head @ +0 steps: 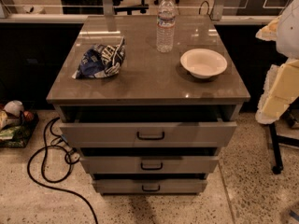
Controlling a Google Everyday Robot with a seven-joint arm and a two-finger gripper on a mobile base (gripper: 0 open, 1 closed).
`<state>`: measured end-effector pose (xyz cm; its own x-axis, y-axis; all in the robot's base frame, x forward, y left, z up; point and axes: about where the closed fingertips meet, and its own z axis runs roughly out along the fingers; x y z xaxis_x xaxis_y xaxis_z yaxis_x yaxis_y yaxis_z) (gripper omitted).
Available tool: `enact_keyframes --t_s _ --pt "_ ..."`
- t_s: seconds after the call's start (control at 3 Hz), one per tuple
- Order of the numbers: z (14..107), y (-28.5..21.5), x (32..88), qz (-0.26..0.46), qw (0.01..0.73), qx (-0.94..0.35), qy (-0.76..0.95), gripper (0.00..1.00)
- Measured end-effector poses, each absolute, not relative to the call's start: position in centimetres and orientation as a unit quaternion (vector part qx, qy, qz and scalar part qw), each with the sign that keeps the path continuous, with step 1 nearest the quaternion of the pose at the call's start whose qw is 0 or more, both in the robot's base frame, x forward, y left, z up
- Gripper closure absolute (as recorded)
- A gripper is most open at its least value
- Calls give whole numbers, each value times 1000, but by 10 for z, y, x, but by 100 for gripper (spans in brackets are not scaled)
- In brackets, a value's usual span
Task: Open middle drawer
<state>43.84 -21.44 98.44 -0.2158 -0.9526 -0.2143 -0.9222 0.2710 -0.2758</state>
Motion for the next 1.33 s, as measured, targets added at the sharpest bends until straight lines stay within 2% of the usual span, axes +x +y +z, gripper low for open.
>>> enact_keyframes --t_s 0.67,1.33 --pt "972 -213 443 -44 182 -595 782 0" --pt "892 -196 439 -43 217 -575 788 0"
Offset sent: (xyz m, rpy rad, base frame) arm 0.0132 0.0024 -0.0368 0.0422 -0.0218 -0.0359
